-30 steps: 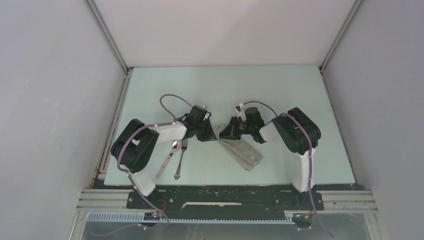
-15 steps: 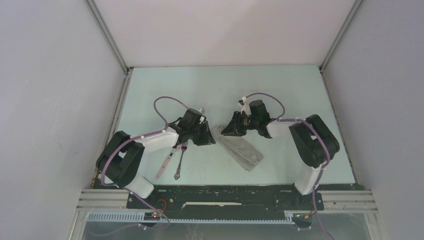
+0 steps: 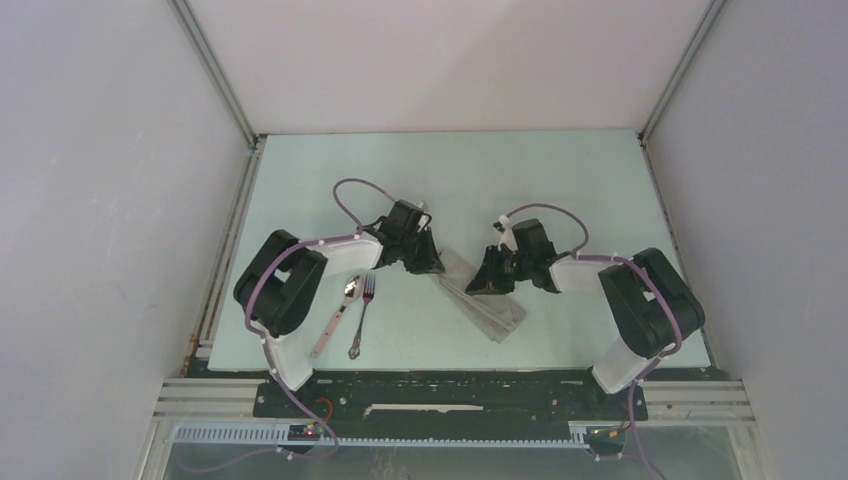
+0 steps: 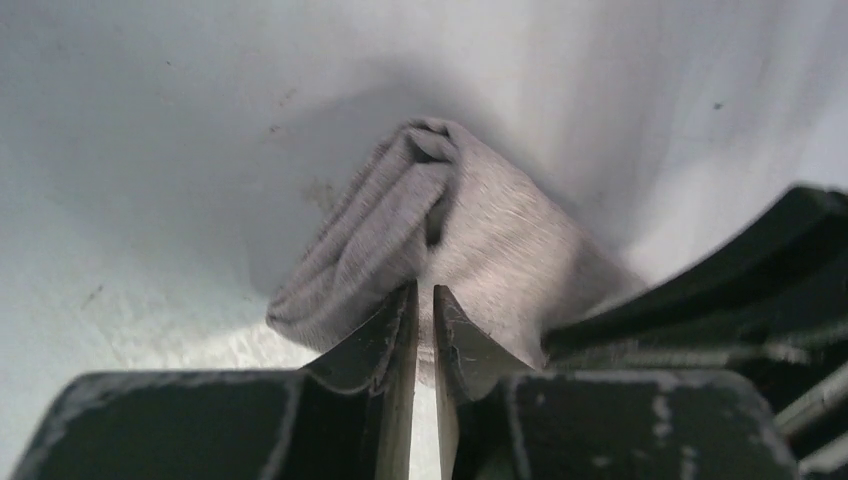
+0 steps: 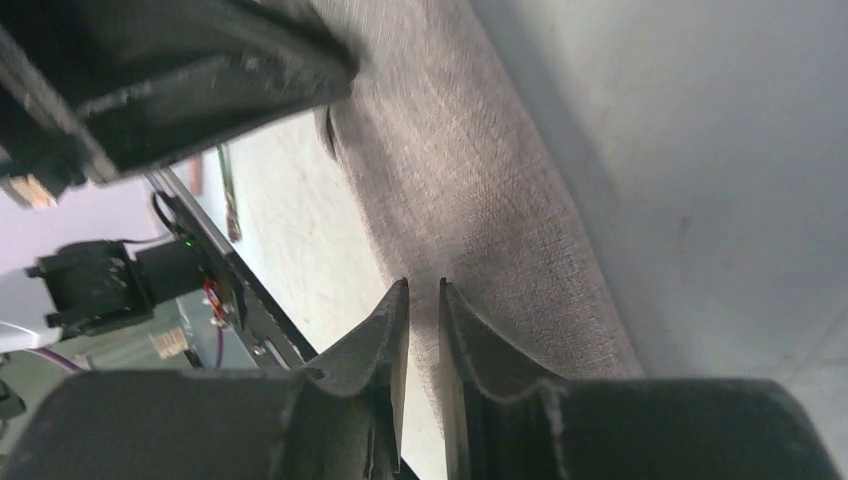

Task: Fold the napkin into a case and place the utensils inside
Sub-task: Pick up the top corner of the smaller rectangle folded napkin from the center of the board, then smooth out the smaller rectangle-folded napkin at the center of the board.

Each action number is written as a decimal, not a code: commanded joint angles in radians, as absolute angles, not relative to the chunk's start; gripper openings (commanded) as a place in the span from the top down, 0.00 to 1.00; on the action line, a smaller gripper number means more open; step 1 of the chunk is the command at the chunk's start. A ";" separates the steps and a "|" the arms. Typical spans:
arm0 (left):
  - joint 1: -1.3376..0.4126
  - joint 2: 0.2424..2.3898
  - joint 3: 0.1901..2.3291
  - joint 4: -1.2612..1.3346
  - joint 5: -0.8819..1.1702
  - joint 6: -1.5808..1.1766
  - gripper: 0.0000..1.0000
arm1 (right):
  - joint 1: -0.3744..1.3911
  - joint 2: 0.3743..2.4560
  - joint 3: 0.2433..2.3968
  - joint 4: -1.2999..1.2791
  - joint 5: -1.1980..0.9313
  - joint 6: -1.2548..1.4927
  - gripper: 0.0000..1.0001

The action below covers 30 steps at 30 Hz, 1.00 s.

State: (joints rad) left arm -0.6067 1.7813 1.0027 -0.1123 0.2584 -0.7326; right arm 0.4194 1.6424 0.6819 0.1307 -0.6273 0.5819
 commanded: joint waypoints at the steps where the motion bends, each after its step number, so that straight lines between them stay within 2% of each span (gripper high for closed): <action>1: -0.606 1.856 1.048 -0.088 0.224 -0.702 0.83 | 0.510 1.633 0.670 0.168 -0.567 0.574 0.76; 5: -0.605 1.878 1.077 -0.112 0.224 -0.664 0.82 | 0.534 1.549 0.676 0.089 -0.499 0.530 0.68; 7: -0.604 1.853 1.092 -0.140 0.238 -0.640 0.78 | 0.536 1.480 0.701 -0.030 -0.450 0.459 0.58; 11: -0.604 1.728 1.075 -0.181 0.285 -0.658 0.61 | 0.584 1.353 0.785 -0.284 -0.308 0.296 0.42; 13: -0.604 1.645 1.031 -0.180 0.303 -0.691 0.54 | 0.631 1.325 0.834 -0.397 -0.216 0.234 0.39; 15: -0.604 1.559 0.965 -0.160 0.328 -0.738 0.52 | 0.667 1.322 0.880 -0.490 -0.145 0.197 0.38; 18: -0.604 1.493 0.821 -0.080 0.392 -0.837 0.54 | 0.719 1.348 0.927 -0.580 -0.049 0.159 0.39; 22: -0.612 1.502 0.657 0.193 0.523 -1.023 0.67 | 0.746 1.403 0.948 -0.597 -0.022 0.149 0.43; 26: -0.644 1.572 0.606 0.370 0.530 -1.125 0.74 | 0.770 1.454 0.952 -0.572 -0.014 0.148 0.45; 30: -0.696 1.656 0.610 0.450 0.500 -1.185 0.76 | 0.807 1.498 0.951 -0.544 0.021 0.139 0.45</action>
